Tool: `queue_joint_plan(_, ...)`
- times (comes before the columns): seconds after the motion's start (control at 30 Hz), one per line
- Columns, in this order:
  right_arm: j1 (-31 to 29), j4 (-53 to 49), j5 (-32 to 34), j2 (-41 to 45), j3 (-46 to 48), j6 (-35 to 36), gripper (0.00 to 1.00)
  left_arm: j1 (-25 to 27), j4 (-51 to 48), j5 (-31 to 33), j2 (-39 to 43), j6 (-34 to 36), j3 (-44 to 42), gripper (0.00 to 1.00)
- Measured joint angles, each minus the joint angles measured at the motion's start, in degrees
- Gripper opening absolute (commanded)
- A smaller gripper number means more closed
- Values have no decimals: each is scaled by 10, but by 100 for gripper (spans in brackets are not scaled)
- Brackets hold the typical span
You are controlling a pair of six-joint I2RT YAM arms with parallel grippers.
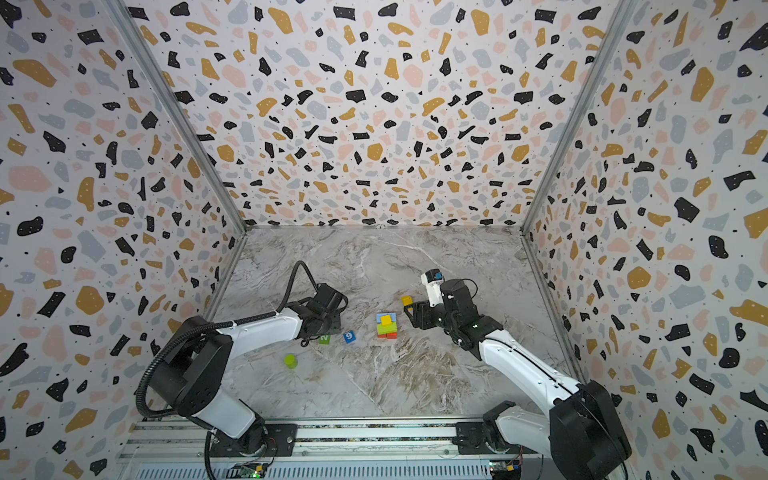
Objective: Build the wood block tower
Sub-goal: 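Lower the left gripper onto the blue 7 cube and close on it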
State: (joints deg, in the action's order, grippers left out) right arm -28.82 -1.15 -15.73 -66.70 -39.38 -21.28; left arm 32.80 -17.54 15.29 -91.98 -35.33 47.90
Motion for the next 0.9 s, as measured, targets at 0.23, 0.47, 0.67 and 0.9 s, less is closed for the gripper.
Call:
queue_joint_plan(0.23,0,3,-3,0,0,0,68,0,9,-2,-4,0,0,39)
queue_joint_plan(0.47,0,3,-3,0,0,0,68,0,17,-7,-13,0,0,38)
queue_joint_plan(0.67,0,3,-3,0,0,2,68,0,24,-12,-16,0,0,33)
queue_joint_plan(0.9,1,3,-3,0,0,2,68,0,25,-13,-16,0,0,27)
